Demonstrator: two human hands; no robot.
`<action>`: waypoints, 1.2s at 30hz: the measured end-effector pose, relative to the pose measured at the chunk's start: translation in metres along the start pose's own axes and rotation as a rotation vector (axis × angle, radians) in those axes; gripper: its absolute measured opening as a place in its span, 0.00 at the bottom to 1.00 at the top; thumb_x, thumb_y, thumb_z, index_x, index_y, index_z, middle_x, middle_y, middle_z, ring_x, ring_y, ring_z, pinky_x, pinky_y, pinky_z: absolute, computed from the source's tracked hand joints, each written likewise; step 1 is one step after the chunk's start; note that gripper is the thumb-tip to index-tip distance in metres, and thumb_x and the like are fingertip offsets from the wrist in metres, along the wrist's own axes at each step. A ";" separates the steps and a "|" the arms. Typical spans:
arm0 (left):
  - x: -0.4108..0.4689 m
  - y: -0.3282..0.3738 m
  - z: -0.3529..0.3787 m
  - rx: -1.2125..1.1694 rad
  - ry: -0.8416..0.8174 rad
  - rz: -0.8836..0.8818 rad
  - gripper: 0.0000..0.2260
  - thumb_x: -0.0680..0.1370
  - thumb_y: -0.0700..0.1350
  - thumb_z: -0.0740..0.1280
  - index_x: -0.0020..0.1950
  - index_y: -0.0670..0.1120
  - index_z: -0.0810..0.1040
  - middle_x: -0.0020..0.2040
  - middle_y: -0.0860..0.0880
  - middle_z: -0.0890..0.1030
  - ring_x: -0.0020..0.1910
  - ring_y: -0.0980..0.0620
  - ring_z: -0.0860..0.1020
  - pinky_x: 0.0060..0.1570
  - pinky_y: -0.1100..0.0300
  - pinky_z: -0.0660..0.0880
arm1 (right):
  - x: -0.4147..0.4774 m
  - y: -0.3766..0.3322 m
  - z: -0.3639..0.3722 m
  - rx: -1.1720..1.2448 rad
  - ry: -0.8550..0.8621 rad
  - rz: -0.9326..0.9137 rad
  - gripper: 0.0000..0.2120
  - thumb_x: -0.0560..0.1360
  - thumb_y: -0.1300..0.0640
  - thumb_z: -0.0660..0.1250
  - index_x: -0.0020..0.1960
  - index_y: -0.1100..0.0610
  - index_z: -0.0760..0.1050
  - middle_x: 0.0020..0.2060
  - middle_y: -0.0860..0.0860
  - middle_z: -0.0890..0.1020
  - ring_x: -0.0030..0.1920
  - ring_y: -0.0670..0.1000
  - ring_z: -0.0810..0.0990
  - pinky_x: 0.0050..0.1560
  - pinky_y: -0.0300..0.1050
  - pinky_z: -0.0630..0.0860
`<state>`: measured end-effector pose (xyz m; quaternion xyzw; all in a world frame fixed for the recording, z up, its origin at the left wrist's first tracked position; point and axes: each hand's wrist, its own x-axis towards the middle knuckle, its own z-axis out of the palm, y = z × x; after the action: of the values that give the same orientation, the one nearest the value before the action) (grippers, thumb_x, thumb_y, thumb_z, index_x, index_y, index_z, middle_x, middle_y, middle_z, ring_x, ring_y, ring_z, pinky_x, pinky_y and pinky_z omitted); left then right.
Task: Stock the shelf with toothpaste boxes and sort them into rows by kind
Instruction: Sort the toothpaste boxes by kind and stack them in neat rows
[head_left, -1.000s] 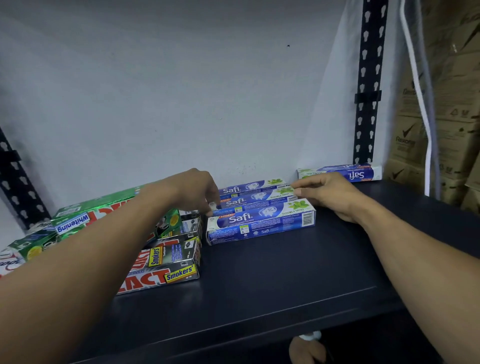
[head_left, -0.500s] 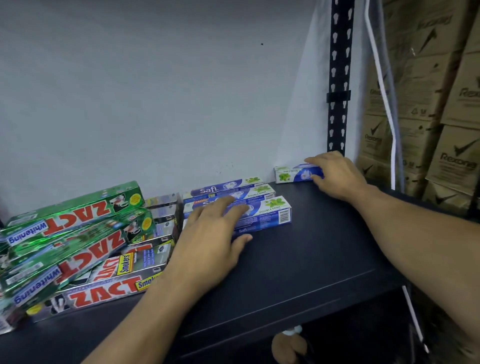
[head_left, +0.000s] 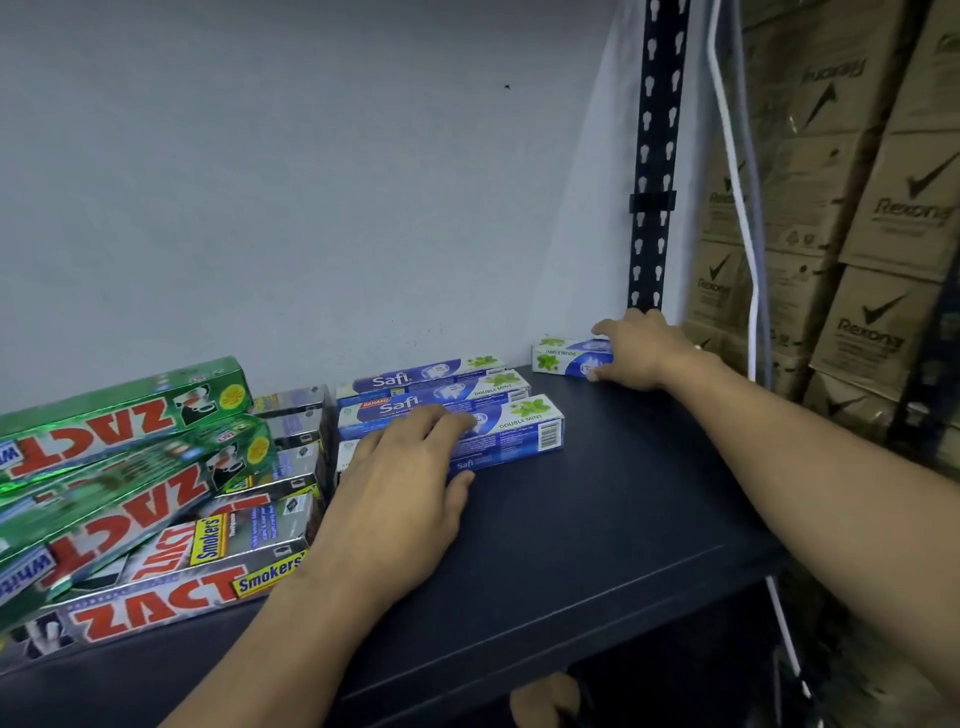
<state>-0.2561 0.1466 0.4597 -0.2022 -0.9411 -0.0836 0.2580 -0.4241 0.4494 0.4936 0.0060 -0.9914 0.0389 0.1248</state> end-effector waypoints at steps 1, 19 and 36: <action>0.000 0.000 0.000 -0.006 0.000 0.001 0.20 0.80 0.52 0.64 0.72 0.57 0.67 0.69 0.58 0.69 0.68 0.53 0.70 0.67 0.54 0.67 | -0.008 -0.001 -0.005 0.002 -0.029 0.016 0.33 0.71 0.35 0.70 0.71 0.48 0.69 0.65 0.57 0.72 0.65 0.59 0.70 0.62 0.57 0.73; -0.027 0.071 -0.014 -0.636 0.106 0.003 0.16 0.78 0.49 0.70 0.65 0.58 0.74 0.59 0.62 0.74 0.54 0.62 0.77 0.53 0.64 0.75 | -0.183 -0.010 -0.064 0.546 0.011 0.193 0.33 0.62 0.37 0.80 0.63 0.44 0.77 0.58 0.46 0.79 0.54 0.47 0.78 0.51 0.44 0.76; -0.051 0.166 0.006 -0.667 0.092 -0.117 0.39 0.68 0.55 0.78 0.73 0.57 0.61 0.64 0.58 0.66 0.62 0.57 0.72 0.63 0.57 0.74 | -0.221 -0.032 -0.068 1.244 -0.209 0.352 0.10 0.81 0.58 0.65 0.55 0.64 0.79 0.38 0.57 0.86 0.39 0.53 0.86 0.39 0.51 0.83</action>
<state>-0.1483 0.2814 0.4373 -0.2172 -0.8594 -0.4103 0.2145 -0.1929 0.4236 0.5071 -0.0816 -0.7769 0.6242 -0.0071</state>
